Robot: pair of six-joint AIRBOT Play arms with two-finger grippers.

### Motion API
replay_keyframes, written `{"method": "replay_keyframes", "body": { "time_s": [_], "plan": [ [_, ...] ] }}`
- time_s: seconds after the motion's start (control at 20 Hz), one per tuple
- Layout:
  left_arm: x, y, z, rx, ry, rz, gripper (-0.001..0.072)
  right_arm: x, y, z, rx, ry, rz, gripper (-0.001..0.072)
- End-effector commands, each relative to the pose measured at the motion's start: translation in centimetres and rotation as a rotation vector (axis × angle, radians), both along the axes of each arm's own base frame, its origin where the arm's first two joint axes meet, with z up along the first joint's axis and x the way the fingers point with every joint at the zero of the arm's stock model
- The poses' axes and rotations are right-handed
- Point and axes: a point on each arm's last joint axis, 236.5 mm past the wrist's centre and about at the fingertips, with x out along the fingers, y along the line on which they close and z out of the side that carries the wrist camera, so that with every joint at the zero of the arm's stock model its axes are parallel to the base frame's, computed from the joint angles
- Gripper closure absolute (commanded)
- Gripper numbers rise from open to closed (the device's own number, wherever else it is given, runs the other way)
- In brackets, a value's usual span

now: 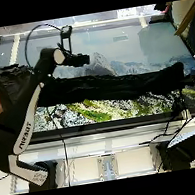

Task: Fold the clothes and pants, and hang the long-sleeved shirts on hangers.

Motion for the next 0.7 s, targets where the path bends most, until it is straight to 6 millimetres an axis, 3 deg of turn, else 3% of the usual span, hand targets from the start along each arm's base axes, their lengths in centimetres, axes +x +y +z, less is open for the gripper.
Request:
{"method": "replay_keyframes", "body": {
  "time_s": [0.0,0.25,0.45,0.65],
  "plan": [
    [-1.2,-6.2,-3.2,-0.062,0.015,-0.092,0.0702,-0.7,1.8,4.3,-0.008,-0.028,0.058,0.0678],
    [-4.1,-14.9,-7.3,-0.156,0.094,-0.257,0.0702,0.4,6.6,11.1,-0.134,-0.144,0.187,0.0678],
    [-6.1,-19.1,-10.7,-0.146,0.142,-0.338,0.0702,2.2,13.5,15.3,-0.2,-0.266,0.323,0.0679],
    [-10.6,-22.9,-13.1,-0.213,0.249,-0.436,0.0702,3.7,19.5,16.6,-0.207,-0.321,0.416,0.0679]
  ]
}}
